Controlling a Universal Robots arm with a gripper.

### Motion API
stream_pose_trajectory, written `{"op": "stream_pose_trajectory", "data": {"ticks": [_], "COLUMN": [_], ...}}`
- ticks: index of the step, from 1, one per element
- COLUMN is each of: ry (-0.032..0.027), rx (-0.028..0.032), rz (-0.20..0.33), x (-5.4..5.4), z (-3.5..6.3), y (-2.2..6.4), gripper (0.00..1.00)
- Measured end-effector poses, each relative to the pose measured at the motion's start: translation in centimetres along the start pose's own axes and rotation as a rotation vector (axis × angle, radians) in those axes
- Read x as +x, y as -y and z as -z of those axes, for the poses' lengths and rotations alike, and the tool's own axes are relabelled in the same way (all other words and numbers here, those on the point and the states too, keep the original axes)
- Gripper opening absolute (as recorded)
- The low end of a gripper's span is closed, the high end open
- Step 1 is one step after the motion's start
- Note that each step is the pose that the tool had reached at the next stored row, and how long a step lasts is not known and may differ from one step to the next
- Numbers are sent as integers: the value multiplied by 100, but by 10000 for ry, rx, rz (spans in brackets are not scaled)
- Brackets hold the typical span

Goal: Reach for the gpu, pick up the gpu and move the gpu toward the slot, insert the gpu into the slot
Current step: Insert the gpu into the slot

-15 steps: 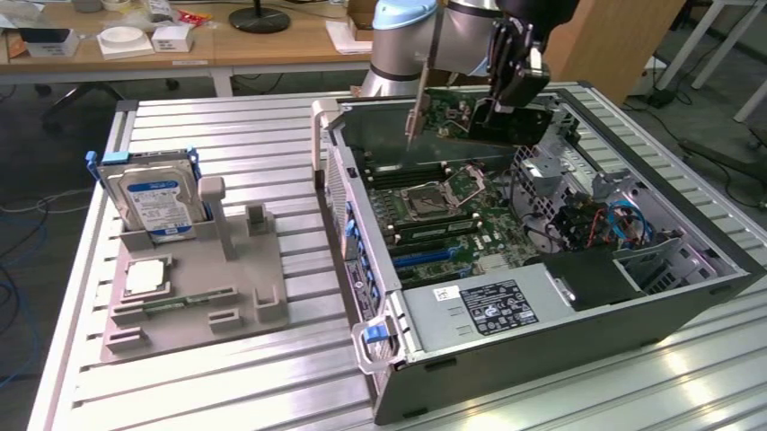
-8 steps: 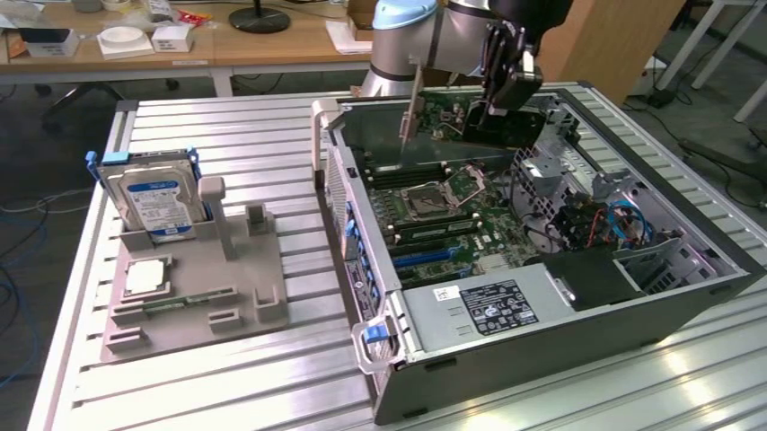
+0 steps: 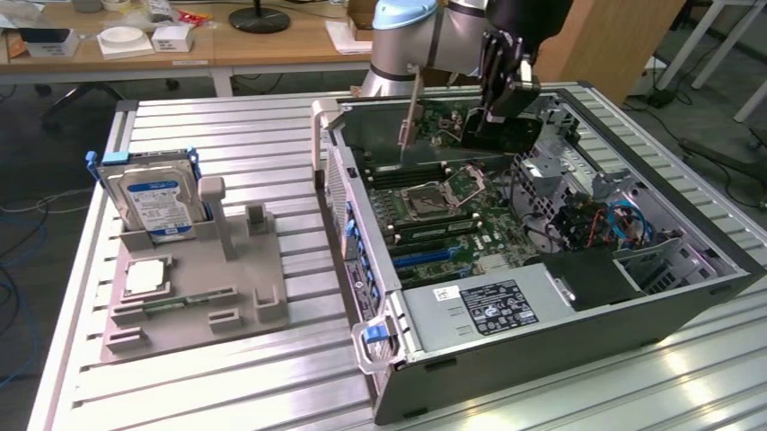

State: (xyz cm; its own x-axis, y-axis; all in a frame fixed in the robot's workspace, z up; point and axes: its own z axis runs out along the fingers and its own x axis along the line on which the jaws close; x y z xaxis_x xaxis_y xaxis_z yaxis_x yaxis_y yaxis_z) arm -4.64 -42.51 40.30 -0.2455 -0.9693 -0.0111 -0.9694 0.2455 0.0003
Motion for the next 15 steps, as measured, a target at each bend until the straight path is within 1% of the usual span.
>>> {"op": "stream_pose_trajectory", "data": {"ticks": [7,11,15], "ry": [-1,3,-3], "rx": [-12,-13,-13], "rz": [1042,1235,1282], "x": [1,2,2], "z": [-25,-42,-90], "y": [0,0,1], "gripper": [26,26,26]}}
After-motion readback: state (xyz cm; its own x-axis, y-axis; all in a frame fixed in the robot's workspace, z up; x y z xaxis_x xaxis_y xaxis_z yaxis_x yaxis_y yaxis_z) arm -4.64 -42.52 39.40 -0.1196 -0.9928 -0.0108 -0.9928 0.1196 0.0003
